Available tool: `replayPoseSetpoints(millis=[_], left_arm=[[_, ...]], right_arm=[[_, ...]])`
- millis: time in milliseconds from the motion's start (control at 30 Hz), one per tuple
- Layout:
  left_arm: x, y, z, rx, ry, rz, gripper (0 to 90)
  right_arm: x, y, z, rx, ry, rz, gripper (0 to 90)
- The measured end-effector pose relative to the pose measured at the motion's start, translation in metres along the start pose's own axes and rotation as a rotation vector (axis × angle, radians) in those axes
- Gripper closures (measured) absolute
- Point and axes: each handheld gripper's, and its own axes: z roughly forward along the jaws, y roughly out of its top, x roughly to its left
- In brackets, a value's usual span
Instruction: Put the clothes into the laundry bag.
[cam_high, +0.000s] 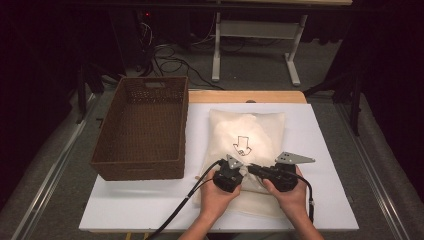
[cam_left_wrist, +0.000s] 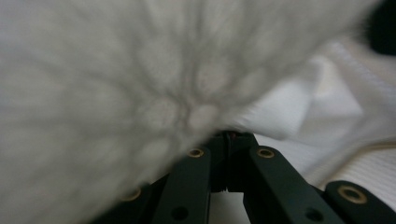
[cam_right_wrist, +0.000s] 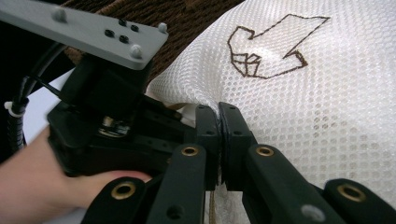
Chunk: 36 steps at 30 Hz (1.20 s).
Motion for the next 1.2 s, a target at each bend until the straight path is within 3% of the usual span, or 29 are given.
replayPoseSetpoints(millis=[100,133,167,233,267,333,367,467,533,567,633,700,833,933,1067,1200], left_arm=[[-0.001,0.004,0.002,0.005,0.057,0.011,90.0],[-0.001,0.005,0.003,0.008,0.074,-0.002,90.0],[-0.001,0.005,0.003,0.008,0.074,-0.002,90.0],[0.001,0.006,0.005,-0.003,0.097,-0.037,90.0],[0.0,0.006,0.008,-0.016,0.144,-0.036,90.0],[0.002,0.007,0.008,-0.019,0.16,-0.055,90.0],[0.002,0.009,0.009,-0.023,0.186,-0.086,90.0],[0.0,0.007,0.007,-0.025,0.177,-0.077,89.6],[0.002,0.005,-0.001,-0.018,0.123,-0.061,88.7],[0.001,0.003,-0.005,-0.013,0.099,-0.057,83.8],[-0.001,-0.001,-0.02,-0.028,0.076,-0.016,78.8],[0.001,-0.006,-0.037,-0.055,0.037,-0.001,75.3],[0.011,-0.017,-0.072,-0.087,0.02,0.038,73.0],[0.027,-0.028,-0.096,-0.111,0.043,0.013,72.1],[0.05,-0.047,-0.115,-0.102,0.079,-0.03,71.2],[0.07,-0.066,-0.126,-0.061,0.056,-0.079,68.1]], right_arm=[[0.003,-0.005,-0.003,0.022,-0.029,0.015,88.5],[0.004,-0.006,-0.004,0.029,-0.04,0.015,88.6],[0.004,-0.006,-0.004,0.029,-0.04,0.015,88.6],[0.003,-0.011,-0.007,0.047,-0.052,0.042,88.7],[0.001,-0.014,-0.01,0.05,-0.055,0.078,88.8],[0.001,-0.015,-0.011,0.048,-0.054,0.084,88.8],[0.004,-0.017,-0.01,0.059,-0.067,0.093,88.8],[0.004,-0.017,-0.008,0.055,-0.091,0.097,88.7],[0.003,-0.018,-0.008,0.052,-0.089,0.105,88.7],[0.002,-0.018,-0.009,0.046,-0.087,0.104,88.6],[0.003,-0.017,-0.01,0.036,-0.073,0.097,88.3],[0.006,-0.017,-0.01,0.015,-0.053,0.077,87.6],[0.002,-0.024,-0.005,0.036,-0.012,0.112,85.8],[-0.002,-0.031,-0.002,0.054,-0.009,0.119,86.2],[0.001,-0.035,-0.001,0.069,-0.006,0.078,86.9],[0.005,-0.038,0.005,0.1,-0.001,0.02,87.6]])
